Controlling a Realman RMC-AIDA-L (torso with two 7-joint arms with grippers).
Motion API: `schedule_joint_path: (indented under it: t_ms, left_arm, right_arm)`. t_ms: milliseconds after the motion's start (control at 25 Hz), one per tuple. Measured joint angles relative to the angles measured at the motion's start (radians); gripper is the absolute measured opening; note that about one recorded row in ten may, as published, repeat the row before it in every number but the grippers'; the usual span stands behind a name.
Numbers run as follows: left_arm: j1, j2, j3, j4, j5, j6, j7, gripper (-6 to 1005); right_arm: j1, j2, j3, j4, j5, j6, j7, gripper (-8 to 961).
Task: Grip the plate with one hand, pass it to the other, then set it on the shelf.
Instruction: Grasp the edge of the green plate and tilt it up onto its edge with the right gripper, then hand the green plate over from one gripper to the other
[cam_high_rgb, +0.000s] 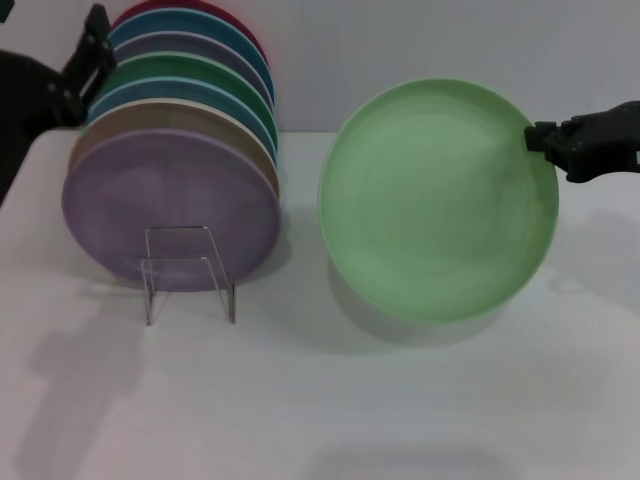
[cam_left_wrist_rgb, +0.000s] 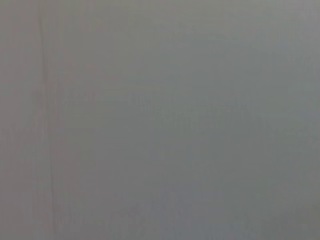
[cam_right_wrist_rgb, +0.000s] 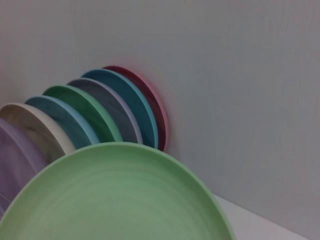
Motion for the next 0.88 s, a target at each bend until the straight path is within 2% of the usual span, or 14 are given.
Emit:
schedule_joint_path:
  t_ms: [40,80,120,200,240,320,360,440,560,600,720,760,800,880]
  left_arm:
    - [-0.008,0.048,-0.002,-0.083,0.004,-0.133,-0.086,804]
    - [-0.008,0.048,-0.002,-0.083,0.004,-0.133,-0.086,804]
    - [-0.013,0.066,-0.002,-0.113,0.004,-0.188,-0.111,804]
    - [-0.030,0.106,-0.003,-0.204,0.004,-0.365,-0.165,804]
    - [-0.055,0.129,-0.004,-0.296,0.002,-0.564,-0.186,804]
    - [-0.065,0.132,-0.004,-0.324,0.001,-0.636,-0.186,803]
    - [-0.084,0.124,-0.003,-0.375,-0.001,-0.765,-0.168,803]
    - [-0.090,0.119,-0.002,-0.389,-0.003,-0.795,-0.160,803]
    - [-0.125,0.087,-0.002,-0.455,-0.030,-0.955,-0.098,803]
    - [-0.125,0.087,-0.002,-0.455,-0.030,-0.955,-0.098,802]
    - [-0.160,0.065,-0.033,-0.486,-0.111,-1.071,-0.015,802]
    - [-0.179,0.044,-0.066,-0.486,-0.192,-1.128,0.070,802]
    - [-0.179,0.044,-0.066,-0.486,-0.192,-1.128,0.070,802]
    - [-0.186,0.019,-0.096,-0.475,-0.261,-1.159,0.149,802]
  right_arm:
    - [0.000,0.000,0.001,0.000,0.006,0.000,-0.005,27]
    - [0.000,0.000,0.002,0.001,0.012,0.000,-0.012,28]
    - [0.000,0.000,0.003,0.003,0.020,-0.001,-0.021,28]
    - [0.000,0.000,0.004,0.009,0.030,-0.002,-0.031,29]
    - [0.000,-0.001,0.002,0.020,0.043,-0.003,-0.038,29]
    - [0.000,-0.001,0.001,0.024,0.049,-0.003,-0.041,30]
    - [0.003,-0.001,-0.002,0.036,0.055,-0.003,-0.046,31]
    - [0.005,-0.001,-0.004,0.042,0.056,-0.002,-0.046,32]
    - [0.004,-0.002,-0.017,0.066,0.048,-0.001,-0.049,33]
    - [0.004,-0.002,-0.017,0.066,0.048,-0.001,-0.049,34]
    - [0.001,-0.003,-0.021,0.072,0.034,-0.003,-0.058,35]
    - [0.000,-0.002,-0.021,0.068,0.020,-0.005,-0.068,36]
    - [0.000,-0.002,-0.021,0.068,0.020,-0.005,-0.068,36]
    - [-0.004,-0.001,-0.025,0.055,0.012,-0.011,-0.083,37]
